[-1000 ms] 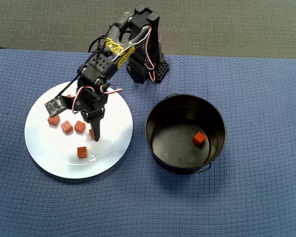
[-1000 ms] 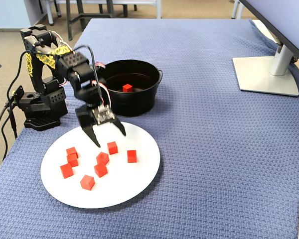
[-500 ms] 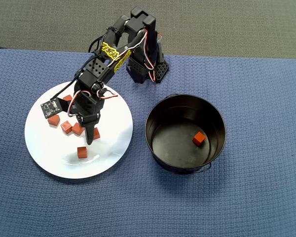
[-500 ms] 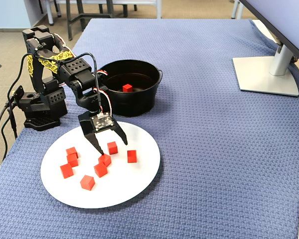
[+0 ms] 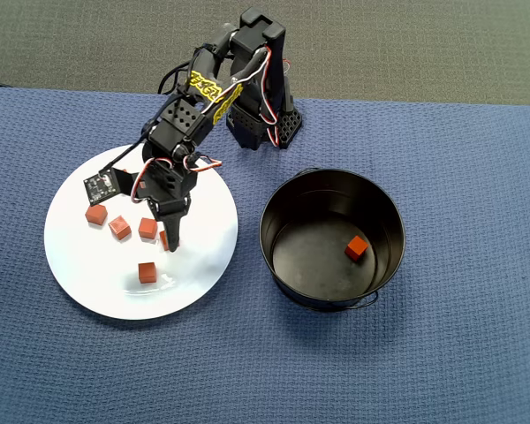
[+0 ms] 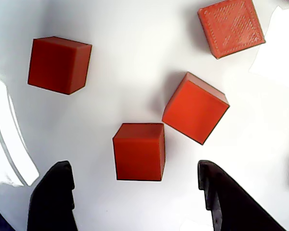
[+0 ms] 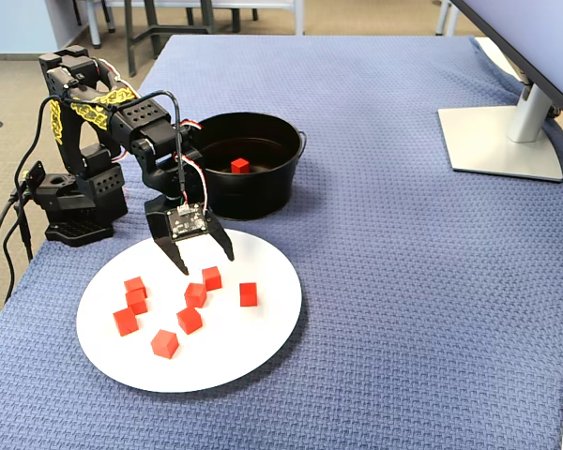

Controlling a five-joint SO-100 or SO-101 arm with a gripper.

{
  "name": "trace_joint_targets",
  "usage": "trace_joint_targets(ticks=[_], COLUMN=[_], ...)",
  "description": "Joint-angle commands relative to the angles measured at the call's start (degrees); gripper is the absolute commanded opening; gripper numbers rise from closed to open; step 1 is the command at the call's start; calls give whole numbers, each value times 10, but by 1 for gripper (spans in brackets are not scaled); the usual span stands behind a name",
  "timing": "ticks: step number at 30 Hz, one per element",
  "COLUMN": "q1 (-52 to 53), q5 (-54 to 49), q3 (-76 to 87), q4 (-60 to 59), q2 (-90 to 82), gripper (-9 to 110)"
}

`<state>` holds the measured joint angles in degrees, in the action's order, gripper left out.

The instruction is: Pick up the red cubes from the white plate and place them in the black recipient

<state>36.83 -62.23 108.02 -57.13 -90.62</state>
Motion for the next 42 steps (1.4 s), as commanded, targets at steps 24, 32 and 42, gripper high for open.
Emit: trace_joint_targets(ticks=[24, 32, 42], q1=[-2, -4, -15], q5=[1, 4, 137], q3=[38, 40, -14], q4=[118, 119, 33], q2=[46, 41, -54], gripper=[15, 3, 0])
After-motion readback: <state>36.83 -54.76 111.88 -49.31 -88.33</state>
